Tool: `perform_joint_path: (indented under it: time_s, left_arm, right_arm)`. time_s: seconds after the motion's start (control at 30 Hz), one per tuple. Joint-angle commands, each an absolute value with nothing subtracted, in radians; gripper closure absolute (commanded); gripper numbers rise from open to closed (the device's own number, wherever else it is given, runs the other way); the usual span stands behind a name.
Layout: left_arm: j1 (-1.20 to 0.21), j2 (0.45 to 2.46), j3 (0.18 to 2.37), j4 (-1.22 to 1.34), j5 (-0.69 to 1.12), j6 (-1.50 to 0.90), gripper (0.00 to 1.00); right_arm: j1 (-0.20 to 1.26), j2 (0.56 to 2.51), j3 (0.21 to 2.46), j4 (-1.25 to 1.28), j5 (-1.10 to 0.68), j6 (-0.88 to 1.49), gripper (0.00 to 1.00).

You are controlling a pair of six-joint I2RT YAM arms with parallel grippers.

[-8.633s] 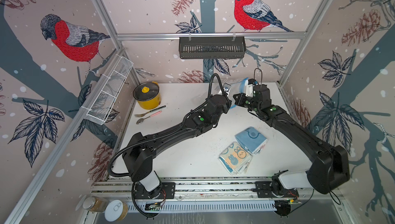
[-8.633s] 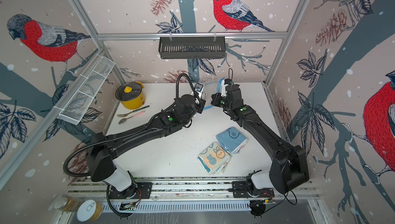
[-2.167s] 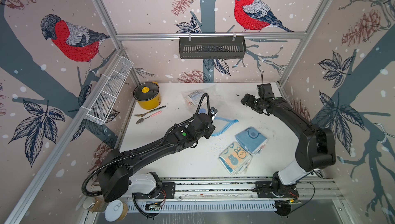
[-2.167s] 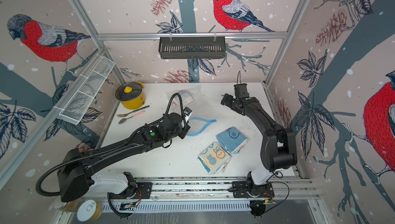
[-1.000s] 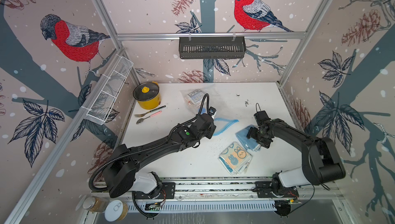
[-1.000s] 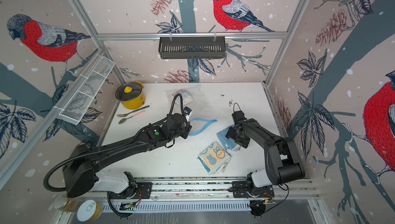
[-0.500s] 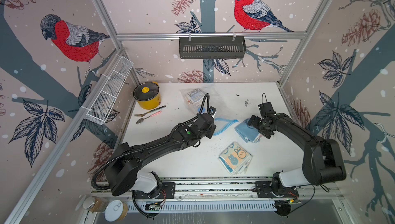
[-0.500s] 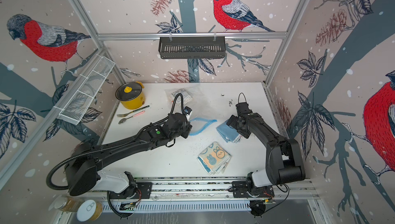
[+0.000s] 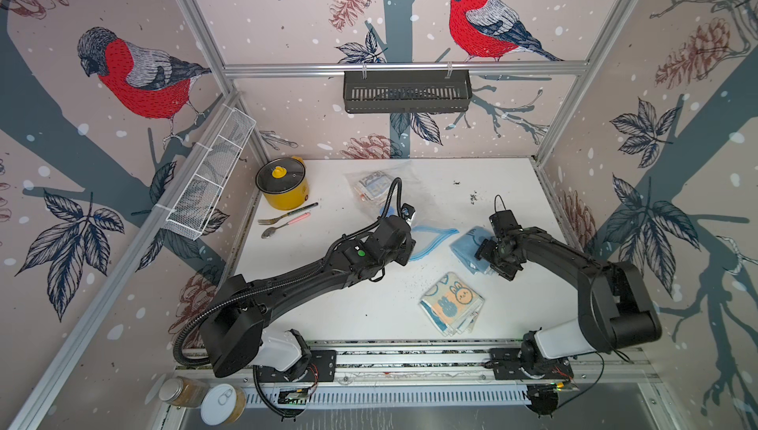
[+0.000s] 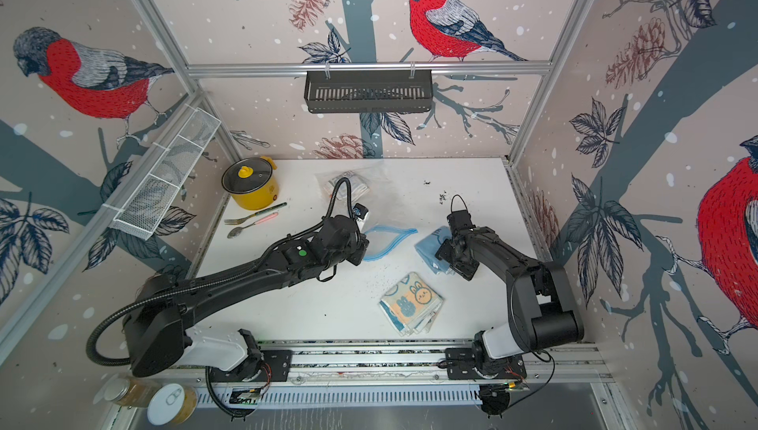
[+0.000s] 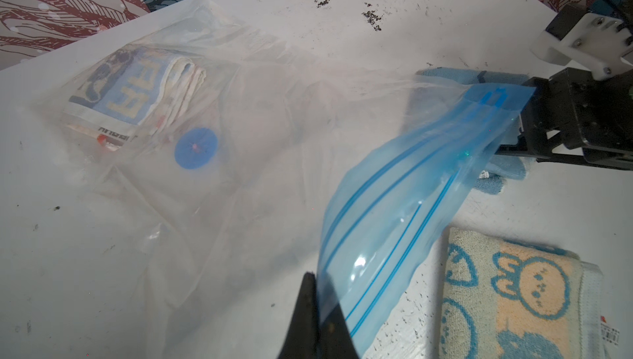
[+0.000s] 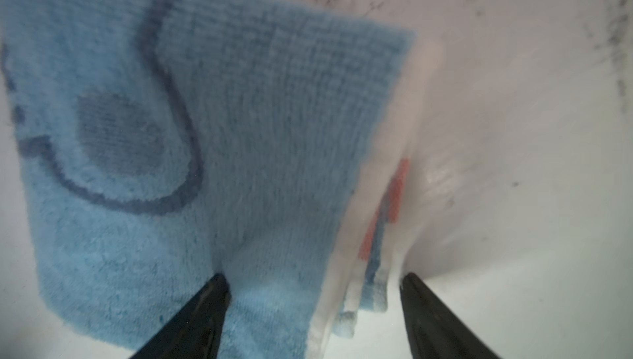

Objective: Place the folded towel into the vacuum bag
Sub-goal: Pick up the towel from the center of the board.

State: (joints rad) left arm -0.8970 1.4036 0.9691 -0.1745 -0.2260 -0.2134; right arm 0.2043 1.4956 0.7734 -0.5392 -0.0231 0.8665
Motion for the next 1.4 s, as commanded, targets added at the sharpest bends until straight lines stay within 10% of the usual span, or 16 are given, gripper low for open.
perform_joint_path:
  time_s: [0.0, 0.2, 0.63, 1.37]
  left_arm:
    - [-0.895, 1.402, 0.979, -0.183, -0.214, -0.235, 1.00]
    - [-0.894, 1.399, 0.979, -0.187, -0.227, -0.233, 1.00]
    - [-0.894, 1.402, 0.976, -0.183, -0.279, -0.227, 1.00]
    - [-0.882, 1.425, 0.992, -0.172, -0.278, -0.259, 1.00]
  right_arm:
    - [0.206, 1.526, 0.766, -0.523, 0.019, 0.869, 0.24]
    - [0.204, 1.595, 0.746, -0.476, 0.027, 0.851, 0.36]
    - [0.197, 1.682, 0.750, -0.397, 0.007, 0.796, 0.97]
    - [0.123, 1.009, 0.777, -0.361, -0.386, 0.658, 1.00]
